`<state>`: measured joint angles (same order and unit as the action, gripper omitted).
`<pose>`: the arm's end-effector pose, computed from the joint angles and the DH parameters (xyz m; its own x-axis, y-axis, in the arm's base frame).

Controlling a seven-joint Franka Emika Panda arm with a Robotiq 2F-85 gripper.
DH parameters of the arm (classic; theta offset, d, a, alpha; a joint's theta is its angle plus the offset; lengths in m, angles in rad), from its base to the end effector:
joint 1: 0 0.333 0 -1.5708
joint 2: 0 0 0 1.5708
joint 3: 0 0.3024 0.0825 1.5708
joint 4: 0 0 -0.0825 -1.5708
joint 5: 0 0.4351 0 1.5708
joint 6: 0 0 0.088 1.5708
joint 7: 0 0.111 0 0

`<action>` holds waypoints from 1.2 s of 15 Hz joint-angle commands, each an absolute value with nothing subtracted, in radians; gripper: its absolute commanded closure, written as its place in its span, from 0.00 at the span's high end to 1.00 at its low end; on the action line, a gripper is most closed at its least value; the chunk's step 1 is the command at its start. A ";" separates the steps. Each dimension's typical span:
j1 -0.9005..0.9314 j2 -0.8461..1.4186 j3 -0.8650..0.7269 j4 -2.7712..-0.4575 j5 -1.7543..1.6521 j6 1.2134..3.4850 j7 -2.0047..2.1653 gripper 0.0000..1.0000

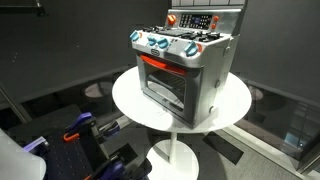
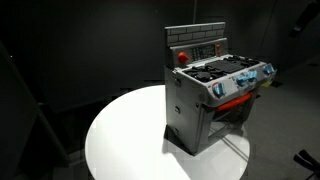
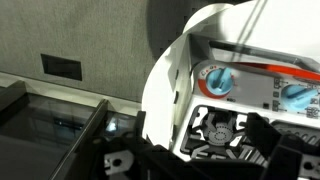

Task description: Press the top right orange button on the stove

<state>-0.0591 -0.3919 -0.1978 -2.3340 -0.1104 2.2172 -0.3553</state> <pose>0.4936 -0.1371 0.4760 0.9565 0.1665 0.2397 0.1415 -0.9829 0.1183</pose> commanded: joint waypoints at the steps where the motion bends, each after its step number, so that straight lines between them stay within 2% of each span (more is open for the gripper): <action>1: -0.054 -0.312 -0.176 -2.293 -0.083 2.304 -0.318 1.00; 9: -0.056 -0.120 -0.136 -2.198 -0.077 2.472 -0.240 1.00; 18: -0.058 0.058 -0.095 -2.042 -0.084 2.510 -0.160 1.00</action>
<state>-0.0521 0.0013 -0.1096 -2.1157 -0.0975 2.5119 -0.1873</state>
